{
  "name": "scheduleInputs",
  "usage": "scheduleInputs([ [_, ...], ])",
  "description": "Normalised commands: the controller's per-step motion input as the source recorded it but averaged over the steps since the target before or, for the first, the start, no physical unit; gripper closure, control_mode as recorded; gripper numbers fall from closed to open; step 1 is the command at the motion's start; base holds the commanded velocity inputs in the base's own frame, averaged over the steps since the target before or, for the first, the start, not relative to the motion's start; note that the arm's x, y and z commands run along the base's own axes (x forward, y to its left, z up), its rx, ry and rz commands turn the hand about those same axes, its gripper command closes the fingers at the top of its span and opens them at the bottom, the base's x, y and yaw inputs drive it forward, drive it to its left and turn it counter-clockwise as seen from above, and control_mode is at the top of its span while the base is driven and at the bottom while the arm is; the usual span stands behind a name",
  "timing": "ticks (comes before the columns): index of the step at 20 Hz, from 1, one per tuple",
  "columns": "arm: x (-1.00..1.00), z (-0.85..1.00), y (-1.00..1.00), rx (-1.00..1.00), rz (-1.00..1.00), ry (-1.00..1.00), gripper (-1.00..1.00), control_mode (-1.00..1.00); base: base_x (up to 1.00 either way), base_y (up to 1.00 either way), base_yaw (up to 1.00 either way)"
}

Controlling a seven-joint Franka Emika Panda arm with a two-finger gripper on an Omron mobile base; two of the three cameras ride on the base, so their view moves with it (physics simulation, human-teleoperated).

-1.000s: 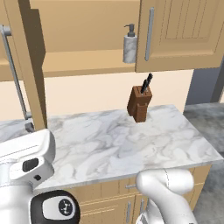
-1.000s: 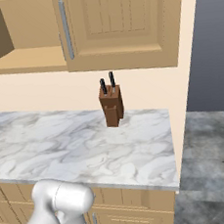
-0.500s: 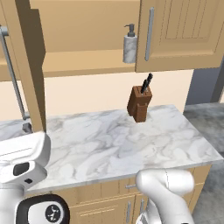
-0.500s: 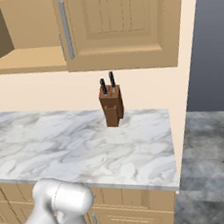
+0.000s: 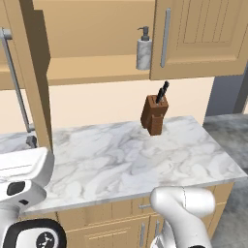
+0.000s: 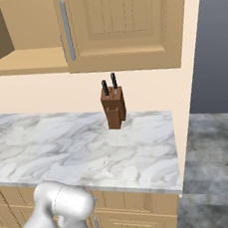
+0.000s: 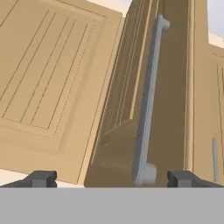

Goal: Pick up the dish brush and soap dispenser from the sink, and place them back in the cabinet, and close the cabinet doors.

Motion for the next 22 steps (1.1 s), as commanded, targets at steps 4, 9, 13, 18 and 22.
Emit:
scheduleInputs([
  [4,0.20,0.00,-0.38,0.06,-0.03,0.00,-1.00,-1.00,0.00,0.00,0.00],
  [9,0.17,0.01,-0.38,0.07,0.00,0.00,-1.00,-1.00,0.00,0.00,0.00],
  [13,0.16,0.00,-0.31,0.04,0.00,0.00,-1.00,-1.00,0.00,0.00,0.00],
  [18,0.27,0.00,-0.25,0.03,0.00,0.00,-1.00,-1.00,0.00,0.00,0.00],
  [22,0.32,0.00,-0.25,0.03,0.00,0.00,-1.00,-1.00,0.00,0.00,0.00],
])
